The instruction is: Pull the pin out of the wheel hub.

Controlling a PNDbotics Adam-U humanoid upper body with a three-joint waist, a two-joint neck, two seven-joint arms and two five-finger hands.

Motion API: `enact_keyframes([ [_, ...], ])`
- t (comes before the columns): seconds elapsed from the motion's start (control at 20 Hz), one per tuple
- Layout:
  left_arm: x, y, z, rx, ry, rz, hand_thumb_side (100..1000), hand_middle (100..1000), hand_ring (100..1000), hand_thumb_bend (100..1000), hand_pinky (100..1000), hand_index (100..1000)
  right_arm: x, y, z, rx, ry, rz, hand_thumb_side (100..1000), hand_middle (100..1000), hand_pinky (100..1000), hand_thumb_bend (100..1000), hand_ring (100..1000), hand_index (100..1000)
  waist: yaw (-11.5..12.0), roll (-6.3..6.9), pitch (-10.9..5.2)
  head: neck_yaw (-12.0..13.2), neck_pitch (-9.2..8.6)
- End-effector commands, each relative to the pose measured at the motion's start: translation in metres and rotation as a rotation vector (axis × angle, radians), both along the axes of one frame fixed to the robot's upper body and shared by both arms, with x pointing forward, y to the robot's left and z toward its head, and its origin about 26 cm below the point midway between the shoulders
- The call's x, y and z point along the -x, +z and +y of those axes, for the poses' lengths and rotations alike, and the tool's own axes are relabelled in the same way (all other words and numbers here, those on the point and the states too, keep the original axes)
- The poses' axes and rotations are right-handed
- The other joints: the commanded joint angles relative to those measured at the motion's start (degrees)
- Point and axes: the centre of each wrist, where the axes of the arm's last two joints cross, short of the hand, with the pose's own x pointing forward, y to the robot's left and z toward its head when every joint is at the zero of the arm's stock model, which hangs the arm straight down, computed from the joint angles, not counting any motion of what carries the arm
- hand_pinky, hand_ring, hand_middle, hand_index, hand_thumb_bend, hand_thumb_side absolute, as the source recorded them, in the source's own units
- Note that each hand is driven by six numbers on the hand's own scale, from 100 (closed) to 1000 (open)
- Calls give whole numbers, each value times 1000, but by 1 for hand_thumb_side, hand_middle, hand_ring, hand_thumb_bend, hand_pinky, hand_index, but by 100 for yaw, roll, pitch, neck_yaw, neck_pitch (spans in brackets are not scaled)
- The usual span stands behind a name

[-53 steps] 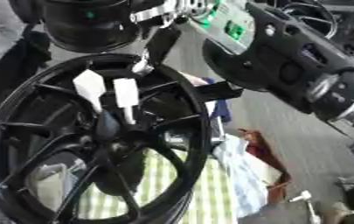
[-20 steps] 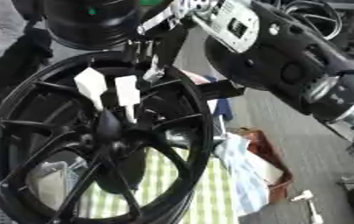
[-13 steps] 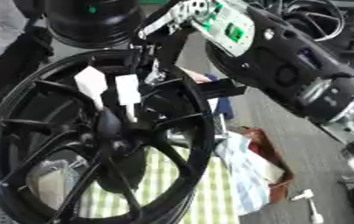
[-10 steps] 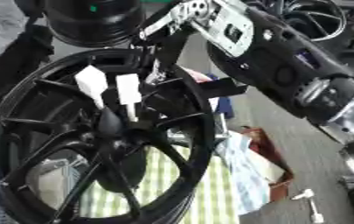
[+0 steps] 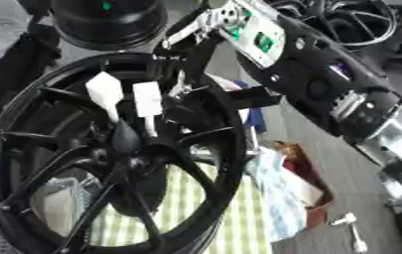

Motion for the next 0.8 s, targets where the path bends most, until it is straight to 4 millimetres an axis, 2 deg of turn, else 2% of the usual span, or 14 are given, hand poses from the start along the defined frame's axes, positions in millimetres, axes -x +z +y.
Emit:
enact_keyframes([
  [0.05,2,11,0,-8,-7,-40,625,836,899,673,816,921,1,15,3,-8,12,-33,362,851,852,460,890,901,0,33,-94,-31,29],
  [0.4,1,11,-2,2,-12,-45,625,836,899,673,816,921,-3,6,5,-17,-3,-2,365,851,847,462,886,899,52,15,-68,-75,29],
  [0.8,1,11,-2,6,-11,-47,624,836,899,672,815,921,-1,9,13,-22,18,-6,360,852,844,468,885,900,67,-16,-55,-86,29],
])
